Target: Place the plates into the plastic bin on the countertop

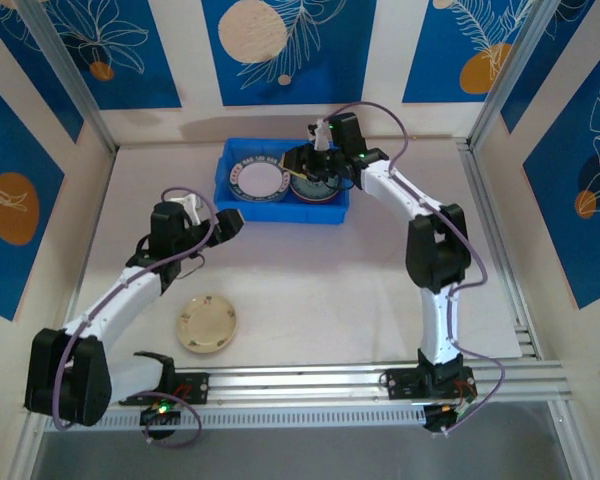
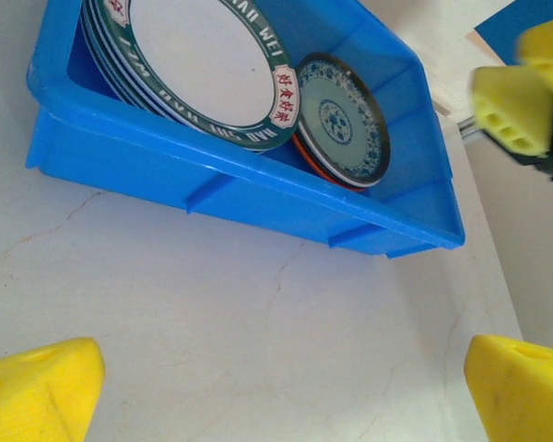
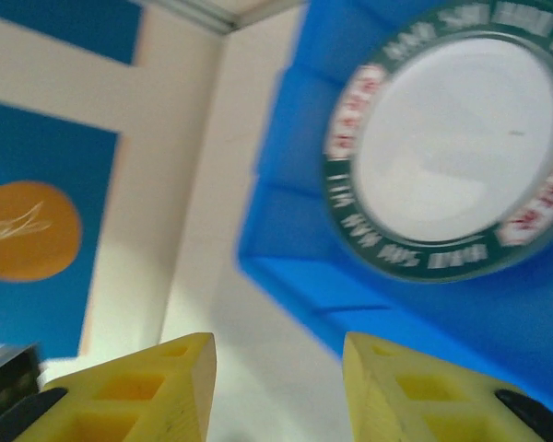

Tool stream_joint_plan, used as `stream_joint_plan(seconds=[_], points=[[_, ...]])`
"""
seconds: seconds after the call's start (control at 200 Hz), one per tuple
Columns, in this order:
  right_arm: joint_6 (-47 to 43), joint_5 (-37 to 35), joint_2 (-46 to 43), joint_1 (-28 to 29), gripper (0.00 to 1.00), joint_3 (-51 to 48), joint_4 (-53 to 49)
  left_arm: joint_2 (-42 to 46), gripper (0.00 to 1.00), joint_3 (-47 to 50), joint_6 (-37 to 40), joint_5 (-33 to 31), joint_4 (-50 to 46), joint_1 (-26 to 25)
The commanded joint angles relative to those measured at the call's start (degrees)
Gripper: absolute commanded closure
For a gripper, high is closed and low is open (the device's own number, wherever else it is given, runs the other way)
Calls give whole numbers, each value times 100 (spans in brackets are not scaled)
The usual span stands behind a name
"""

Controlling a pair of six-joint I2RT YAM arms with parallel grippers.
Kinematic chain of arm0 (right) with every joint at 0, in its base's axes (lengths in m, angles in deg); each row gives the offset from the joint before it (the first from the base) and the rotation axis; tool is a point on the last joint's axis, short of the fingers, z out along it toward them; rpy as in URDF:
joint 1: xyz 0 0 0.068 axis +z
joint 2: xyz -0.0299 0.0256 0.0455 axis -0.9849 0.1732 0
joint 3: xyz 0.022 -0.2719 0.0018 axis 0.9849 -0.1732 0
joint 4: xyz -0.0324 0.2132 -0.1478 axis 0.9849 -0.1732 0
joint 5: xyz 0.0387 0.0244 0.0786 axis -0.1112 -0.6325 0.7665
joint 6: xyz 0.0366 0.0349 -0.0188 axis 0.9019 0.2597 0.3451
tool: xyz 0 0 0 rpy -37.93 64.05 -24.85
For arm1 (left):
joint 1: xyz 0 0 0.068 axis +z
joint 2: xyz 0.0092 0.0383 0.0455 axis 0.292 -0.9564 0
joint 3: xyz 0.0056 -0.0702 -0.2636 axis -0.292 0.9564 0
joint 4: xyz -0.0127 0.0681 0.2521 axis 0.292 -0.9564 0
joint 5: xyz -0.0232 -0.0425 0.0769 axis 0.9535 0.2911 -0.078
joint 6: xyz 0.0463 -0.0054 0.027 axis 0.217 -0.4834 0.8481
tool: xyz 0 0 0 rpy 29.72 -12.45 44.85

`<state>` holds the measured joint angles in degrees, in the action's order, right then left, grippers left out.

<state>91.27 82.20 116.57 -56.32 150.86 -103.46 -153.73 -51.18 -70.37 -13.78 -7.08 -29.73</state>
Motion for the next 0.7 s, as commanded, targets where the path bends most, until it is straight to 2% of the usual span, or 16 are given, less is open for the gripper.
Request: stream_joint_plan(seconds=[0.0,0.11,0.28,0.435,0.485,0.555,0.695], points=[[-467,492,-341,204,56,-604,106,342,0,-122,213,29,-260,90],[-938,222,-802,563,54,-1321,-20,598,0,-24,64,231,-257,255],[-1506,-243,-1111,1448,53,-1941,-271,1012,0,235,-191,634,-248,651],[-1697,-282,-993,2027,41,-2132,-460,1476,0,656,-458,999,-124,1102],[-1793,-322,-938,2146,39,-2208,-459,1634,0,801,-508,1021,-116,1190],[-1837,-239,-808,2237,40,-2248,-436,1816,0,992,-559,1049,-89,1255],[-1898,-27,-433,2381,48,-2111,-566,2023,0,1275,-586,1116,-148,1301]])
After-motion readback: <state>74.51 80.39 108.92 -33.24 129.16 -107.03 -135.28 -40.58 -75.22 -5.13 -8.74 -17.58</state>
